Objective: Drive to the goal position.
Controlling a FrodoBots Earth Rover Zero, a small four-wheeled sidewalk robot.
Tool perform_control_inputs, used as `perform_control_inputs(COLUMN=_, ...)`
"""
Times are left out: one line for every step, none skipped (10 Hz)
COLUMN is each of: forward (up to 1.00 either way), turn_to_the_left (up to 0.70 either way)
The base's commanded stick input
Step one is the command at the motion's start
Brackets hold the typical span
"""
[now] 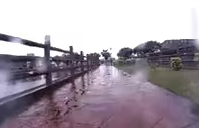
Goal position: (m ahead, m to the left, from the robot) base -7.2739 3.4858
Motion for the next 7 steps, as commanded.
perform_control_inputs(forward=1.00, turn_to_the_left=0.00)
perform_control_inputs(forward=1.00, turn_to_the_left=0.00)
perform_control_inputs(forward=1.00, turn_to_the_left=0.00)
perform_control_inputs(forward=1.00, turn_to_the_left=0.00)
perform_control_inputs(forward=1.00, turn_to_the_left=0.00)
perform_control_inputs(forward=1.00, turn_to_the_left=0.00)
perform_control_inputs(forward=1.00, turn_to_the_left=0.00)
